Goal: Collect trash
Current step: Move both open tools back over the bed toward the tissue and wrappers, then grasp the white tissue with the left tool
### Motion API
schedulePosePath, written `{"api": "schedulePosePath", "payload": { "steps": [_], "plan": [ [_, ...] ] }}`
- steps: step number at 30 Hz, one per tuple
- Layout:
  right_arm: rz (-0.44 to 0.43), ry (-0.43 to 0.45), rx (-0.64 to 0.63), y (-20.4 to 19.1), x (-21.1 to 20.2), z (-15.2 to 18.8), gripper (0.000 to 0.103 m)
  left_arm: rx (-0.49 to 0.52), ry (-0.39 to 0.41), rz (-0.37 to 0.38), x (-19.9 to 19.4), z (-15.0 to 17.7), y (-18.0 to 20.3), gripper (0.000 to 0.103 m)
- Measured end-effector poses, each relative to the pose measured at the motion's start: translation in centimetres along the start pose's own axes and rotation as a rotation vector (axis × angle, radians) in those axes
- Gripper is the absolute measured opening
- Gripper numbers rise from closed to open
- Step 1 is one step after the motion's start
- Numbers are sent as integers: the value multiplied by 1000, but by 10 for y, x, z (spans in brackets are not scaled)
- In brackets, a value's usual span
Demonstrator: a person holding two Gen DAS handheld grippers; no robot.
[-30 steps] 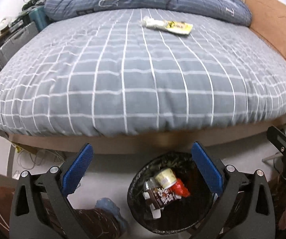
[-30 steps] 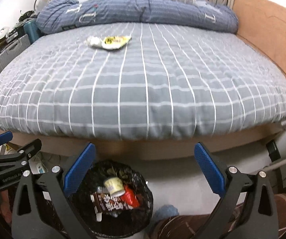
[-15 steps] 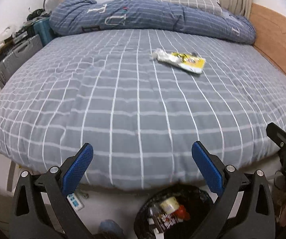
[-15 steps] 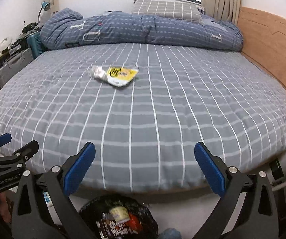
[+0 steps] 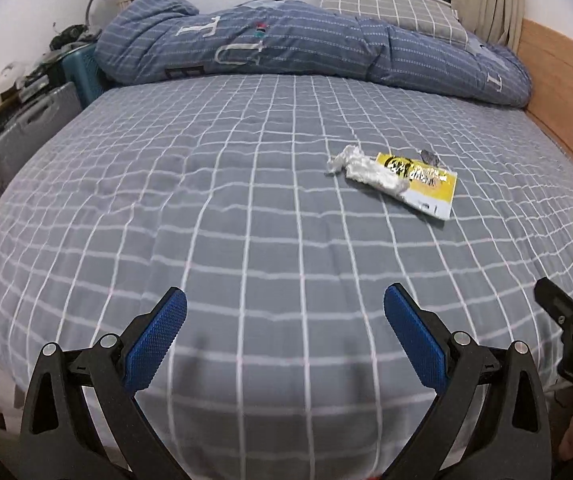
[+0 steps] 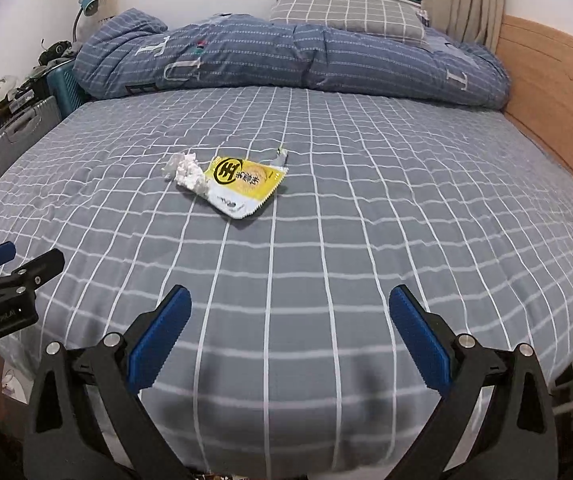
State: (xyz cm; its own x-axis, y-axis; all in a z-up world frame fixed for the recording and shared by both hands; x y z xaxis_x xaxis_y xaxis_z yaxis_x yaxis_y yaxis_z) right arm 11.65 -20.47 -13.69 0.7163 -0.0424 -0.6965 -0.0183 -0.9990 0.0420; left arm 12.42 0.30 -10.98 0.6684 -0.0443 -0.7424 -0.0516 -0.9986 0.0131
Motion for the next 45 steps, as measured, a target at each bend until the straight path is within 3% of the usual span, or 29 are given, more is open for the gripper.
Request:
{"api": "schedulePosePath", "payload": {
  "steps": [5, 18, 31, 34, 37, 39, 41, 45],
  "plan": [
    [-2, -14, 1, -2, 22, -20, 95, 15, -12, 17, 25, -16, 11, 97],
    [42, 49, 13, 24, 59, -66, 95, 21, 27, 26, 76, -70, 34, 97],
    [56, 11, 47, 48, 90, -70, 95, 21, -6, 63, 146, -110, 60, 93],
    [60, 8, 52, 50, 95, -72, 95, 30, -49, 70, 165, -109, 67, 80],
    [59, 2, 58, 49, 100, -74, 95, 41, -94, 64, 180, -106, 68, 57],
    [54, -4, 61, 47, 104, -75, 95, 33, -105, 70, 185, -105, 67, 34],
    [50, -6, 64, 44, 107, -77, 95, 32, -115, 69, 186, -104, 65, 21],
    [18, -16, 69, 27, 116, -82, 95, 0, -112, 89, 178, -104, 54, 15]
  ]
}}
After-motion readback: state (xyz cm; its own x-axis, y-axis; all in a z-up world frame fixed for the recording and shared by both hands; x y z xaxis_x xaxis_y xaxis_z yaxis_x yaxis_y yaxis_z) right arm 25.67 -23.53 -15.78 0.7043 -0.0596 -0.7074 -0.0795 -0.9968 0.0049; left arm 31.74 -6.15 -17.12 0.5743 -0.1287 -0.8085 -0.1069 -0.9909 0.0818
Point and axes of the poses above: each gripper's, at about its wrist camera, not at the fingertips, and x roughly the way its jaws point, y to its right, z to its underside, the point moved 6 cm from there along x, roughly the way its jaws point, and after that the axes turned 3 degrees about z, right-handed, at the moved point
